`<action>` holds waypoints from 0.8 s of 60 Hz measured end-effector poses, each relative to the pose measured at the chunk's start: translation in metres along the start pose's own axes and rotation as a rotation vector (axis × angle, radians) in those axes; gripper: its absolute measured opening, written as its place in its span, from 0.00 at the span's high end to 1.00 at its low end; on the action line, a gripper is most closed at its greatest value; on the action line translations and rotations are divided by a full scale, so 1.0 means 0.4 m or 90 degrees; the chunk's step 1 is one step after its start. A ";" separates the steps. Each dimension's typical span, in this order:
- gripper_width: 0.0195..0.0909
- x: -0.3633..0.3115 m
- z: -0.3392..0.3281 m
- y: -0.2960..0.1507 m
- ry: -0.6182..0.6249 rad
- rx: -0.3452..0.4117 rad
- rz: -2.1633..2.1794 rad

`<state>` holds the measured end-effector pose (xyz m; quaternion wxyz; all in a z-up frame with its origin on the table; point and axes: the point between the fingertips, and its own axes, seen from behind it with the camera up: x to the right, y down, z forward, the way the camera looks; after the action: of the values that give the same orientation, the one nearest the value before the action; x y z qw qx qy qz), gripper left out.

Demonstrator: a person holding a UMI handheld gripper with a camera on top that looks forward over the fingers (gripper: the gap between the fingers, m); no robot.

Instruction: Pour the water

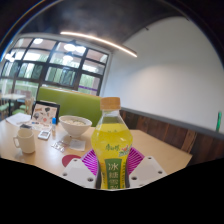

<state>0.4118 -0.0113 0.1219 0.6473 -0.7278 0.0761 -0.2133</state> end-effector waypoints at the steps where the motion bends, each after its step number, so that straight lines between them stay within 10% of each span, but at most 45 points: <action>1: 0.83 -0.006 -0.003 -0.019 0.005 0.005 -0.020; 19: 0.83 -0.263 -0.036 -0.350 0.056 0.103 -0.568; 48: 0.82 -0.510 0.059 -0.269 0.093 0.186 -1.292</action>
<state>0.2207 0.1053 0.1819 0.2378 -0.3486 -0.5626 -0.7109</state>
